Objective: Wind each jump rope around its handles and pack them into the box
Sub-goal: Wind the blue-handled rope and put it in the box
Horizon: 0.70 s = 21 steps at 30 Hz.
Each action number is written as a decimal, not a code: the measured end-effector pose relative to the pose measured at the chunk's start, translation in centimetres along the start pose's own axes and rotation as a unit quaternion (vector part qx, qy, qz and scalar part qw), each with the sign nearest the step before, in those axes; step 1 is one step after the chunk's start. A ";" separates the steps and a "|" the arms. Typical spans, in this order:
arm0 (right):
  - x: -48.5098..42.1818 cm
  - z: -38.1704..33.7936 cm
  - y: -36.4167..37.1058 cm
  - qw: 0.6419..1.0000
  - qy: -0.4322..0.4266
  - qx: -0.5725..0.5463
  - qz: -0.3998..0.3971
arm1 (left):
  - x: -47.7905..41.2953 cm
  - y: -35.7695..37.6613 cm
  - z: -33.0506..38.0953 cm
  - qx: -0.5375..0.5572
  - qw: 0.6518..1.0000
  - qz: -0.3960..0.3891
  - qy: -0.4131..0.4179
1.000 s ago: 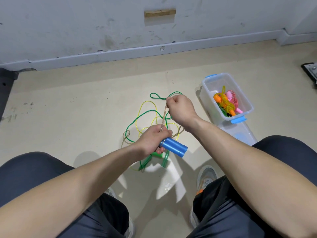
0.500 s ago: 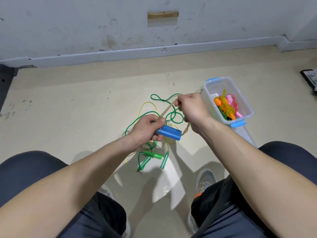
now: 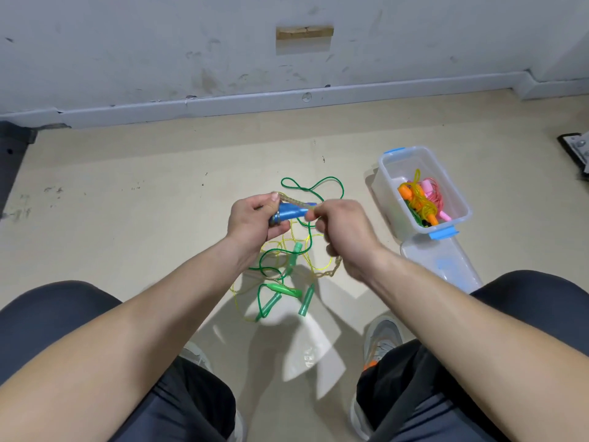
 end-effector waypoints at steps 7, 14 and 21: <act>1.8 2.2 3.3 0.991 -0.075 0.099 -0.053 | 0.6 -0.4 1.8 0.139 0.989 0.024 -0.047; -0.5 2.9 2.8 0.979 -0.137 0.109 -0.100 | 1.2 -0.1 2.8 0.151 0.986 -0.034 -0.058; -2.1 2.8 1.5 0.962 -0.141 0.180 -0.148 | 1.9 0.4 2.6 0.088 0.992 -0.077 -0.042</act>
Point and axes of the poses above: each hand's wrist, its own x-axis away from the middle knuckle, its own y-axis out of the palm, z = x × y, the point moved 5 cm from there along -x, towards the middle knuckle, and after that the axes turned 2 degrees about -y, right-handed, at the moved point
